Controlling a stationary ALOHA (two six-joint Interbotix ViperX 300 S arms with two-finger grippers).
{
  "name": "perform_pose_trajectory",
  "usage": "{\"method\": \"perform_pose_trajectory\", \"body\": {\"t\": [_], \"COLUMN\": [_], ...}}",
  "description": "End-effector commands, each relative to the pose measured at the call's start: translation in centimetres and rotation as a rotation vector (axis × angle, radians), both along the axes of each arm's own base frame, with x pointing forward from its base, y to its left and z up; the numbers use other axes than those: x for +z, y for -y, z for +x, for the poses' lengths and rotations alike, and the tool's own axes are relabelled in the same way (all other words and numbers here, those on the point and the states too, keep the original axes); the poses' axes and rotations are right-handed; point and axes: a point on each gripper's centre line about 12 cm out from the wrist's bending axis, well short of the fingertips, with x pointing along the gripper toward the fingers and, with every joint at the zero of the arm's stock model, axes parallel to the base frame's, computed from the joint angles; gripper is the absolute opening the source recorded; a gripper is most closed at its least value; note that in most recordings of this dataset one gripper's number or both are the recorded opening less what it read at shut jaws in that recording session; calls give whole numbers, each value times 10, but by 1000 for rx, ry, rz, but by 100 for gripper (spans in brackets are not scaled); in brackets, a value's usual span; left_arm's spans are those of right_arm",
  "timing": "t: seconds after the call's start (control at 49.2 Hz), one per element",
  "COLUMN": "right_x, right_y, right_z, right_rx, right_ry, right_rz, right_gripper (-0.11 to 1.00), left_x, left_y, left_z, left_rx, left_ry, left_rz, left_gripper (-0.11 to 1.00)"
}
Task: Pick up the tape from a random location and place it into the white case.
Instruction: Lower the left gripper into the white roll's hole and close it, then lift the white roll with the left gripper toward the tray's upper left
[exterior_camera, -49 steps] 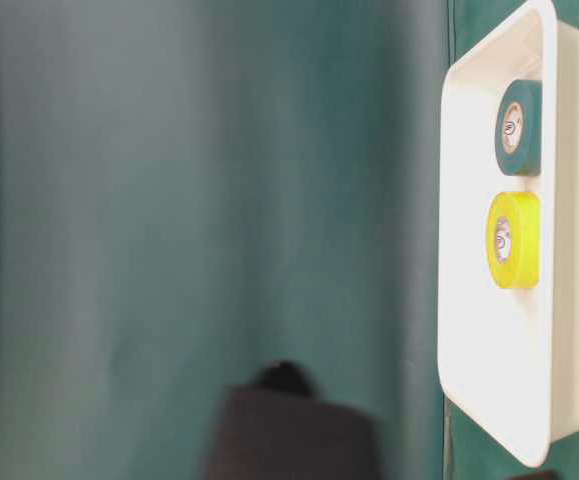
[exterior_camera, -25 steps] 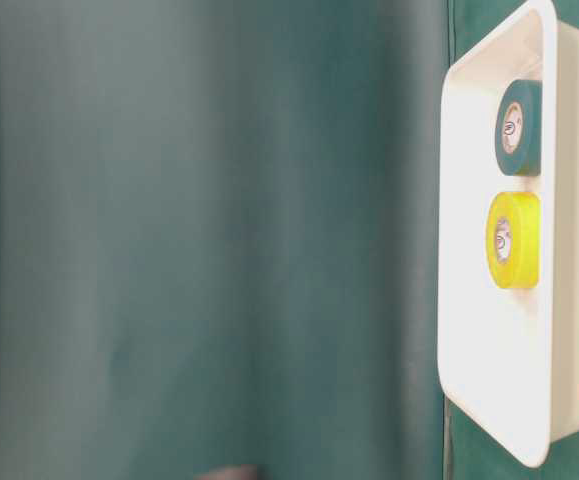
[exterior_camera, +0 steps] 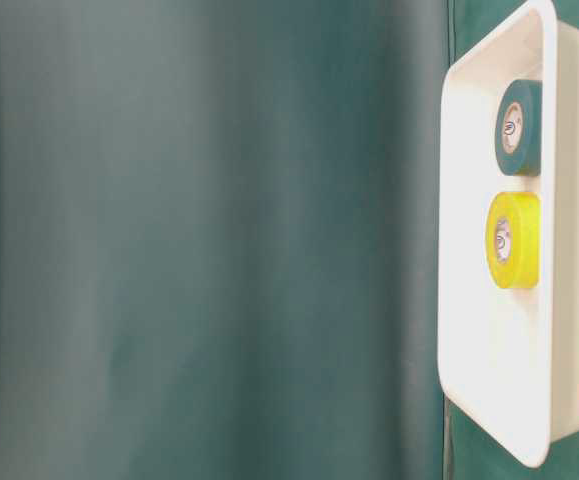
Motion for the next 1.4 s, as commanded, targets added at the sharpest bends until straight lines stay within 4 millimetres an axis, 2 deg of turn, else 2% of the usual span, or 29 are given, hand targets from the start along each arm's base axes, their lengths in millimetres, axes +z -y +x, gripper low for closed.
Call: {"method": "perform_pose_trajectory", "body": {"t": [0.0,1.2,1.383], "right_x": [9,9,9], "right_y": [-1,-1,-1], "right_z": [4,4,4], "right_rx": [2,3,4], "right_ry": [23,23,21], "right_rz": [1,0,-2], "right_gripper": [87,87,87], "left_x": [26,25,22], "left_y": [0,0,-9], "left_z": [-4,-4,-1], "left_rx": [-8,-8,18], "left_ry": [60,57,47], "left_rz": [-22,-20,-15], "left_gripper": [24,24,24]}}
